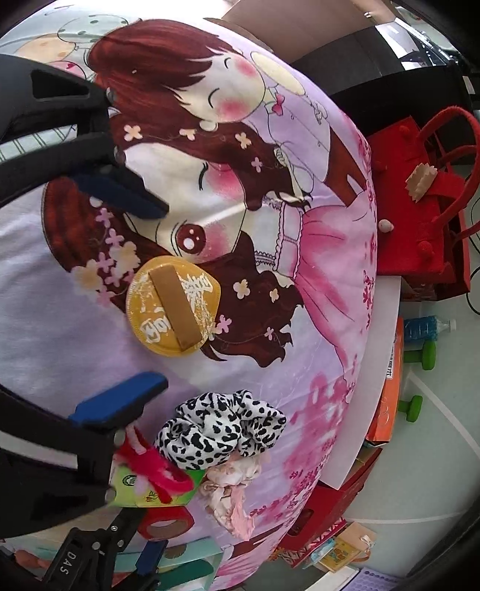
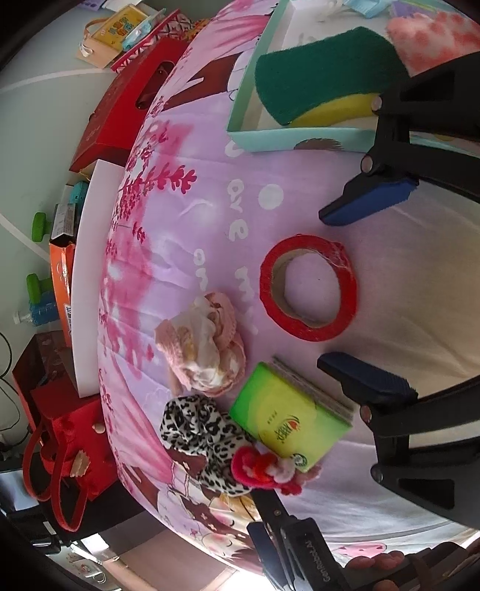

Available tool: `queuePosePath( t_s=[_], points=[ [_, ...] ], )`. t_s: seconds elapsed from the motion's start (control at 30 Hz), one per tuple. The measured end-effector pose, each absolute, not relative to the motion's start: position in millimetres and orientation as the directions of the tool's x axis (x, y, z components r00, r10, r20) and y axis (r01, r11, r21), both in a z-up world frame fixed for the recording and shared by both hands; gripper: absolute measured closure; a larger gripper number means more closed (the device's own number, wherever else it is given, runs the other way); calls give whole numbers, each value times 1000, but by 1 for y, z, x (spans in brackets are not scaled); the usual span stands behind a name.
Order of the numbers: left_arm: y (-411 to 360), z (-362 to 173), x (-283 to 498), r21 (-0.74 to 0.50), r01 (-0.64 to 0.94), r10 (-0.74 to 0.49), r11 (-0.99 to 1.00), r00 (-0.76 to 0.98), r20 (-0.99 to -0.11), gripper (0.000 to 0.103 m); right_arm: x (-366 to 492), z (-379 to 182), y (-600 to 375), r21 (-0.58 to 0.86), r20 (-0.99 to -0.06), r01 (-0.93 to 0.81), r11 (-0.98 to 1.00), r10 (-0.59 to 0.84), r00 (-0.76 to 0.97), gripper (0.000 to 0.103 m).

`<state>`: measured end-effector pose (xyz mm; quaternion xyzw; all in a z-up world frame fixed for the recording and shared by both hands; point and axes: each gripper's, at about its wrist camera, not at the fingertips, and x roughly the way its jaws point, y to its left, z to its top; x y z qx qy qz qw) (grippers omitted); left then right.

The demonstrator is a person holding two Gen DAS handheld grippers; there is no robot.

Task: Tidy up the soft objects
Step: 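Grasp the red tape roll with the right tool while the left tool grasps the gold compact, then carry the red tape roll and gold compact over the tray with both tools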

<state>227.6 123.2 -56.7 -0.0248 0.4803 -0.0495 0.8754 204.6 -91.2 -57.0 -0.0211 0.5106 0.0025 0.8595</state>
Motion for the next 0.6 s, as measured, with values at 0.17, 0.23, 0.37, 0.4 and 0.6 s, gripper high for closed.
queuePosePath(
  t_s=[0.17, 0.23, 0.37, 0.4, 0.6],
  points=[
    [122, -61, 232, -95, 66, -116, 993, 527, -842, 38, 211, -58, -90, -33, -878, -25, 999, -17, 478, 37],
    [122, -61, 235, -97, 65, -117, 993, 526, -842, 47, 211, -57, -90, -34, -878, -25, 999, -18, 478, 44],
    [123, -59, 237, -107, 66, -126, 992, 526, -841, 53, 215, -57, -89, -40, -881, -24, 999, -24, 473, 45],
    [123, -58, 237, -106, 63, -123, 992, 527, -841, 53, 215, -56, -89, -39, -880, -24, 999, -24, 474, 45],
    [124, -56, 230, -106, 44, -113, 993, 535, -837, 54, 209, -53, -88, -42, -878, -25, 999, -25, 479, 45]
  ],
)
